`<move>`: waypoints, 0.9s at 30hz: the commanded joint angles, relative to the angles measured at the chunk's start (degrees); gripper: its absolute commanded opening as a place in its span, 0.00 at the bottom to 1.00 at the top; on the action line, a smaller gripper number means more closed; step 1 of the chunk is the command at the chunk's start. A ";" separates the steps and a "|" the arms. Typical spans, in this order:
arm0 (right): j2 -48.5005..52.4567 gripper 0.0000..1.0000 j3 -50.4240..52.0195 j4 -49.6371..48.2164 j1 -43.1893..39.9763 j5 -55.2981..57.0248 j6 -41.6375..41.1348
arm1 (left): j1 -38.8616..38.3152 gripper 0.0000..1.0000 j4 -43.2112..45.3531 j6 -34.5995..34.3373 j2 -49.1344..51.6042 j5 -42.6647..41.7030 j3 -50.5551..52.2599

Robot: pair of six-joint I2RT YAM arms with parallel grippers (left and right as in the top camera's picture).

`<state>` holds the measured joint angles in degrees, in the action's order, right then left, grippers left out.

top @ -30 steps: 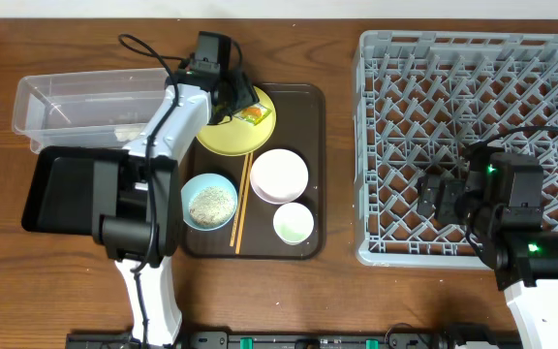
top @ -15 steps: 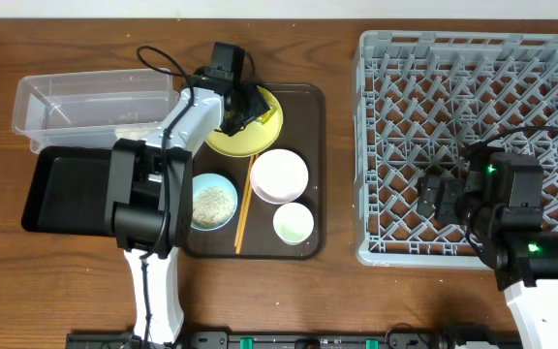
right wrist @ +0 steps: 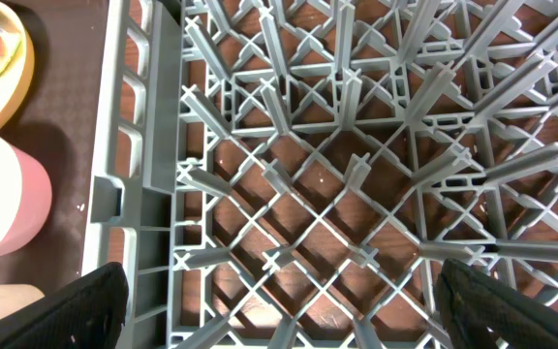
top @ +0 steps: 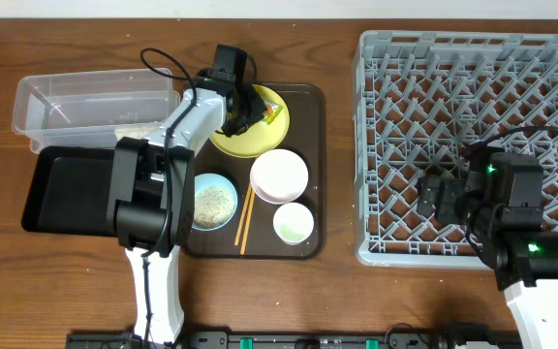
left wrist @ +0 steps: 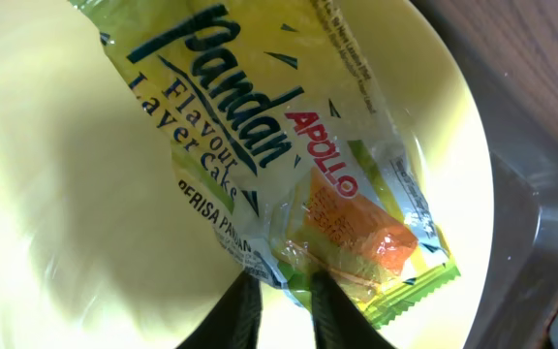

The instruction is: Sort waste into correct bins and load items into the dishwasher rack

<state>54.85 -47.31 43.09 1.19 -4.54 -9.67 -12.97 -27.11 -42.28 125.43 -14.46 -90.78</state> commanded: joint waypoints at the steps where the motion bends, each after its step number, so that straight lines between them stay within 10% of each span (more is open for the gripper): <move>1: -0.46 0.99 -1.42 0.17 0.72 -0.46 -0.57 | -0.22 0.15 -0.92 0.22 1.33 1.27 0.46; 14: -0.46 0.99 -1.42 0.20 0.72 -0.44 -0.57 | 0.70 0.07 -2.60 4.11 -2.91 1.81 0.44; 19: -0.46 0.99 -1.42 0.15 0.72 -0.42 -0.57 | 0.76 0.46 -1.29 4.04 -6.78 1.84 0.44; 27: -0.46 0.99 -1.42 0.04 0.72 -0.46 -0.57 | 0.35 0.55 3.80 2.99 -5.79 7.02 0.44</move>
<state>54.85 -47.31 43.05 1.19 -4.54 -9.67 -12.60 -23.46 -39.09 119.13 -11.73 -90.50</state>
